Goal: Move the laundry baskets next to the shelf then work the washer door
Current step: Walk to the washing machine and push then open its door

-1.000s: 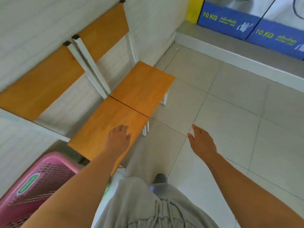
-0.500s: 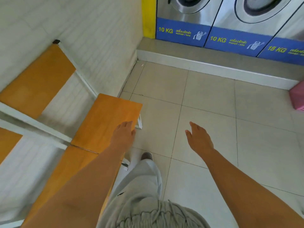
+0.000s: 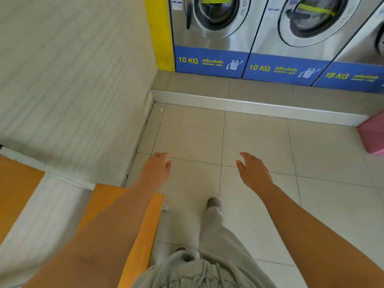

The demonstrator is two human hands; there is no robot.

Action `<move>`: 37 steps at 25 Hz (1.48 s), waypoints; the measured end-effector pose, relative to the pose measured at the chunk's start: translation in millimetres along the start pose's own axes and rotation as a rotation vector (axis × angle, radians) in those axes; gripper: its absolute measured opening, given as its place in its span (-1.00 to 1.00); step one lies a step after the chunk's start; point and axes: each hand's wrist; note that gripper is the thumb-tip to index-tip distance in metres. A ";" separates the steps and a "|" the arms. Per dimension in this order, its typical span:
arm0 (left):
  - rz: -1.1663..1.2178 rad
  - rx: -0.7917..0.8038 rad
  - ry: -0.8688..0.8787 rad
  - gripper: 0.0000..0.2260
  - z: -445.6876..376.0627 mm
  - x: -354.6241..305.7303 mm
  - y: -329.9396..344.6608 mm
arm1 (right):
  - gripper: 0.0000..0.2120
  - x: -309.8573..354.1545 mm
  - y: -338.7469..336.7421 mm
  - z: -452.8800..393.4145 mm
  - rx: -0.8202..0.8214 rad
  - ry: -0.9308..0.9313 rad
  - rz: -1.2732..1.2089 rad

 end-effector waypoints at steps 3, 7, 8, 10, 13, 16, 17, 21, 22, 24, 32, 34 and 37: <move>0.006 -0.047 0.000 -0.67 -75.1 -29.4 -6.9 | -0.55 -0.8 -19.2 -84.7 -0.025 -0.028 0.021; 0.032 -0.088 -0.063 -0.63 -163.5 -76.0 -23.0 | -0.57 6.3 -55.4 -197.2 -0.039 -0.095 0.014; 0.040 -0.090 -0.073 -0.62 -182.8 -86.0 -27.4 | -0.57 10.0 -64.7 -222.3 -0.049 -0.111 0.009; 0.064 -0.107 -0.098 -0.62 -220.4 -101.5 -35.9 | -0.57 20.1 -79.7 -270.6 -0.074 -0.124 -0.018; 0.056 -0.126 -0.103 -0.62 -275.4 -114.1 -46.0 | -0.56 35.4 -92.3 -336.8 -0.095 -0.167 -0.028; 0.060 -0.157 -0.103 -0.62 -339.2 -121.4 -56.6 | -0.57 50.0 -99.3 -401.6 -0.126 -0.177 -0.051; 0.059 -0.164 -0.101 -0.62 -359.2 -122.1 -59.9 | -0.57 54.6 -100.7 -420.3 -0.131 -0.184 -0.049; 0.087 -0.173 -0.086 -0.60 -469.5 -120.5 -75.7 | -0.58 86.8 -107.9 -518.2 -0.164 -0.189 -0.031; 0.091 -0.168 -0.083 -0.60 -499.2 -121.0 -82.5 | -0.58 96.8 -111.2 -543.4 -0.169 -0.173 -0.037; 0.091 -0.165 -0.079 -0.62 -558.9 -122.2 -99.8 | -0.58 116.8 -116.2 -594.1 -0.163 -0.152 -0.028; 0.095 -0.156 -0.028 -0.62 -738.4 -139.1 -145.5 | -0.61 183.4 -139.4 -757.7 -0.225 -0.154 -0.065; 0.116 -0.173 -0.017 -0.63 -777.8 -143.1 -150.3 | -0.61 194.6 -145.9 -798.2 -0.250 -0.172 -0.049; 0.152 -0.204 -0.059 -0.58 -842.0 -157.8 -162.2 | -0.58 212.1 -158.5 -867.5 -0.297 -0.259 -0.024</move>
Point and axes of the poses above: each hand's wrist, its own z-axis away from the middle knuckle, its own y-axis out of the palm, x = y × z, and after that the axes turned 7 degrees about -x, right-handed
